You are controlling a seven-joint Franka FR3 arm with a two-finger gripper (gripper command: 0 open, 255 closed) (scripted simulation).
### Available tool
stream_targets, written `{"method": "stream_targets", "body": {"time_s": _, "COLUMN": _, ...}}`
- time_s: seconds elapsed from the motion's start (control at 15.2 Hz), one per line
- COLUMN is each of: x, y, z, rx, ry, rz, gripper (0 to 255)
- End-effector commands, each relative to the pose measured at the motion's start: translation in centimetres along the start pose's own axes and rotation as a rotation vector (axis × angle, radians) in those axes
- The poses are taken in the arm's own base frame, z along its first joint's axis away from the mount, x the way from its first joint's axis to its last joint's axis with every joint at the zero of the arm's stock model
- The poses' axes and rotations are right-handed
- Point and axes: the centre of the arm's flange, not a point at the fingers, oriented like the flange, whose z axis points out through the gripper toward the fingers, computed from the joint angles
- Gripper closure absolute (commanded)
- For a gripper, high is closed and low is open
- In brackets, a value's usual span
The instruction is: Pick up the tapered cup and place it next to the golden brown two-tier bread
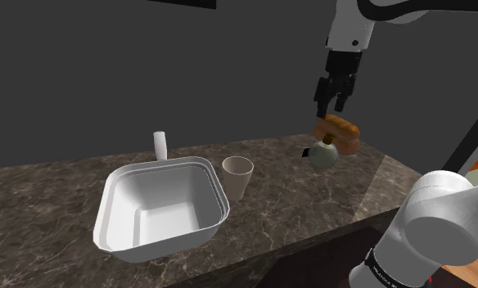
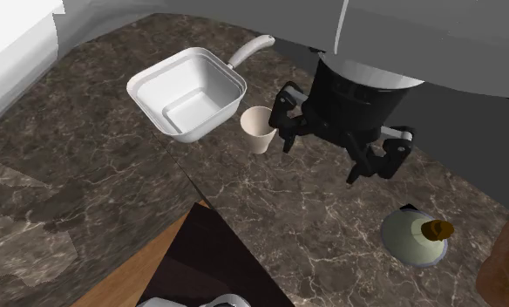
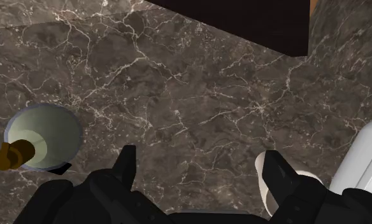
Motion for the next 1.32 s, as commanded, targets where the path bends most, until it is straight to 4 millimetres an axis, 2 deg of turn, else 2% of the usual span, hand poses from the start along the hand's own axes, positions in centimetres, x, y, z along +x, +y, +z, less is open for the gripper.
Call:
{"method": "stream_targets", "body": {"time_s": 0.0, "x": 0.0, "y": 0.0, "z": 0.0, "rx": 0.0, "ry": 0.0, "rz": 0.0, "gripper": 0}}
{"method": "stream_targets", "body": {"time_s": 1.25, "x": 13.6, "y": -10.4, "z": 16.1, "rx": 0.134, "ry": 0.076, "rz": 0.044, "gripper": 0}}
